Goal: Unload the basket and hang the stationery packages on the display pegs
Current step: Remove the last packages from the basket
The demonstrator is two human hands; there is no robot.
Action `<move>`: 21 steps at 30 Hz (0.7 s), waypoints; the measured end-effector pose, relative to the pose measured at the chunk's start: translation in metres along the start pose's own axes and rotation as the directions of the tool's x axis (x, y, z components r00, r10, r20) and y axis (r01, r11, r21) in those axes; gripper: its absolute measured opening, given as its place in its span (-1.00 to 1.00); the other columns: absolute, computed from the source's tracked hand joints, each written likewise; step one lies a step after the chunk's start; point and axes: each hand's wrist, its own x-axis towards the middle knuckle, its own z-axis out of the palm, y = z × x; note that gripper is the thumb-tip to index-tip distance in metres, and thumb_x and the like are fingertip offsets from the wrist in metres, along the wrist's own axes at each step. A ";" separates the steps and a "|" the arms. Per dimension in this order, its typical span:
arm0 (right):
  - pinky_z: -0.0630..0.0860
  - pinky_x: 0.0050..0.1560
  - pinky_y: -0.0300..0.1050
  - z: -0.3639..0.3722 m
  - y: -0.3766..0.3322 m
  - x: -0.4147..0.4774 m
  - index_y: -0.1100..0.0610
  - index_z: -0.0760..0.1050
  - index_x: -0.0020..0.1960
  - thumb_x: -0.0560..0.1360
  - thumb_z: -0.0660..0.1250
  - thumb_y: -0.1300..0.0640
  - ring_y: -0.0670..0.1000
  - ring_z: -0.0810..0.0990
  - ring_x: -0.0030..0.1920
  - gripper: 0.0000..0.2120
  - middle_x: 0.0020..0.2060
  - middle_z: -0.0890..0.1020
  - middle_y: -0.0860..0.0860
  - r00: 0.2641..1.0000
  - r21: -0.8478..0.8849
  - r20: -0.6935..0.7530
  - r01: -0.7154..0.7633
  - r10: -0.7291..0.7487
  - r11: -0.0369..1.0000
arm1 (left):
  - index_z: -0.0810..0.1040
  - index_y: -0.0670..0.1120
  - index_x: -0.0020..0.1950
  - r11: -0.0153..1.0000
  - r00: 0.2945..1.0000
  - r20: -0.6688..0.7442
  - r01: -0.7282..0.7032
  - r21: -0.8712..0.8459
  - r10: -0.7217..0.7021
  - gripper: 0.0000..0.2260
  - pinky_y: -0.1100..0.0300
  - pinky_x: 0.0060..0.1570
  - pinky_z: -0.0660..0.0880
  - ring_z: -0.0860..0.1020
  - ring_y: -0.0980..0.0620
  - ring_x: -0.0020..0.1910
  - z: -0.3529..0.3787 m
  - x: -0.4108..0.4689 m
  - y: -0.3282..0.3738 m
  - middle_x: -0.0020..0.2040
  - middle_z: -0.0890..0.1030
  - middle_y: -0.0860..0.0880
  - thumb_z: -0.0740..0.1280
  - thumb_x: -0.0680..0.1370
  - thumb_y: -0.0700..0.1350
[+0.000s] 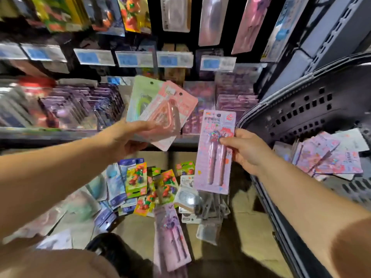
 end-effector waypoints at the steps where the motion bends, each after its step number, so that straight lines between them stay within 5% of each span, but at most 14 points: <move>1: 0.57 -0.23 -0.17 0.009 0.017 0.004 0.17 0.55 -0.10 0.52 0.27 0.42 -0.09 0.64 -0.35 -0.81 -0.35 0.68 -0.03 0.999 -0.045 0.010 -0.050 0.050 0.998 | 0.66 -0.07 0.05 0.999 0.999 -0.011 0.046 0.002 -0.046 -0.32 0.31 -0.27 0.53 0.61 0.12 -0.24 -0.013 -0.003 -0.021 -0.09 0.65 -0.04 0.60 -0.04 0.09; 5: 0.50 -0.02 0.02 0.040 0.087 0.018 0.21 0.60 -0.10 0.42 0.44 0.35 0.12 0.62 -0.13 -0.91 -0.18 0.68 0.15 0.982 -0.334 0.042 -0.160 0.185 0.929 | 0.73 0.04 -0.33 0.973 0.973 -0.073 0.212 -0.088 -0.219 -0.73 0.40 -0.39 0.50 0.58 0.19 -0.37 -0.038 -0.012 -0.098 -0.31 0.67 0.08 0.59 0.00 0.00; 8: 0.50 -0.06 -0.06 0.058 0.134 0.023 0.13 0.58 -0.21 0.41 0.46 0.33 0.08 0.61 -0.15 -0.87 -0.21 0.67 0.09 0.958 -0.465 0.053 -0.227 0.282 0.856 | 0.73 -0.05 -0.21 0.946 0.946 -0.072 0.309 -0.102 -0.317 -0.70 0.39 -0.34 0.48 0.58 0.18 -0.31 -0.051 -0.022 -0.134 -0.28 0.68 0.08 0.54 0.10 -0.03; 12: 0.30 -0.41 -0.24 0.081 0.176 0.022 0.27 0.57 -0.06 0.43 0.43 0.27 -0.04 0.45 -0.33 -0.89 -0.31 0.55 0.06 0.917 -0.579 0.073 -0.281 0.392 0.766 | 0.68 -0.07 -0.06 0.920 0.926 -0.043 0.366 -0.142 -0.375 -0.85 0.34 -0.11 0.40 0.57 0.19 -0.09 -0.070 -0.034 -0.150 -0.19 0.71 0.13 0.44 0.43 -0.05; 16: 0.44 -0.27 -0.16 0.102 0.197 0.027 0.17 0.52 -0.09 0.50 0.35 0.27 0.03 0.49 -0.24 -0.96 -0.27 0.52 0.06 0.884 -0.629 0.037 -0.341 0.465 0.699 | 0.68 -0.05 -0.03 0.927 0.935 -0.041 0.343 -0.153 -0.353 -0.38 0.33 -0.18 0.47 0.63 0.16 -0.11 -0.083 -0.032 -0.158 -0.14 0.71 0.08 0.64 -0.05 0.09; 21: 0.46 0.15 -0.11 0.127 0.175 0.036 0.13 0.37 0.38 0.61 0.26 0.09 0.13 0.53 0.20 -0.63 0.23 0.52 0.10 0.944 -0.685 -0.008 -0.246 0.330 0.686 | 0.58 -0.12 0.23 0.924 0.943 -0.043 0.312 -0.219 -0.329 -0.26 0.31 -0.17 0.56 0.63 0.08 -0.08 -0.082 -0.027 -0.163 -0.01 0.69 -0.04 0.58 0.07 0.04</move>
